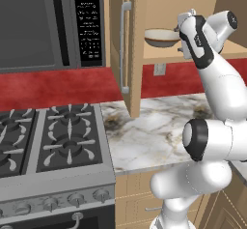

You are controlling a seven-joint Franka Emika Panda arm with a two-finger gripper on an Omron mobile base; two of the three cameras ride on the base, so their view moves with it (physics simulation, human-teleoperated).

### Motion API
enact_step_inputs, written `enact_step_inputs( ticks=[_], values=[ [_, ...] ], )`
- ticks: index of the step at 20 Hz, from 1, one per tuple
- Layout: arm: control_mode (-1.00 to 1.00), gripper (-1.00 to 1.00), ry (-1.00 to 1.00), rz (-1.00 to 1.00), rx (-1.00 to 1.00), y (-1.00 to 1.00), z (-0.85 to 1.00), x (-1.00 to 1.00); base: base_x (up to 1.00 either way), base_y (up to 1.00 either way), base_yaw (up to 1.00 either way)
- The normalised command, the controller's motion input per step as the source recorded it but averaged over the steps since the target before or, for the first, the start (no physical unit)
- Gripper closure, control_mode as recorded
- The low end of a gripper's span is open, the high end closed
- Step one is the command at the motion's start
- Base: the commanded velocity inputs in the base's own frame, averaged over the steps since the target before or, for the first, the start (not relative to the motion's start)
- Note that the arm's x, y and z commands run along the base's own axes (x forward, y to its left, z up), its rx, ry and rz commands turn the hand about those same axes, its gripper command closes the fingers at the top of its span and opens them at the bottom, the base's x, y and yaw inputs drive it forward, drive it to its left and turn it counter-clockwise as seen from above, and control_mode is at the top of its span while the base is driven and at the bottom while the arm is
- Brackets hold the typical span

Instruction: Move the bowls from the cabinet to the plates on the dining table.

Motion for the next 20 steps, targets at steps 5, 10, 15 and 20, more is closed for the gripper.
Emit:
enact_step_inputs(
  ticks=[5, 10, 15, 20],
  values=[
    [-1.0, -1.0, 0.0, 0.0, 0.0, -0.01, -0.13, 0.34, 0.0, 0.0, 0.0],
    [-1.0, -1.0, 0.0, 0.0, 0.0, 0.0, -0.06, 0.48, 0.0, 0.0, 0.0],
    [-1.0, -1.0, -0.03, 0.0, 0.0, 0.0, 0.0, 0.57, 0.0, 0.0, 0.0],
    [-1.0, -1.0, -0.08, 0.01, 0.01, 0.0, 0.09, 0.4, 0.0, 0.0, 0.0]
  ],
)
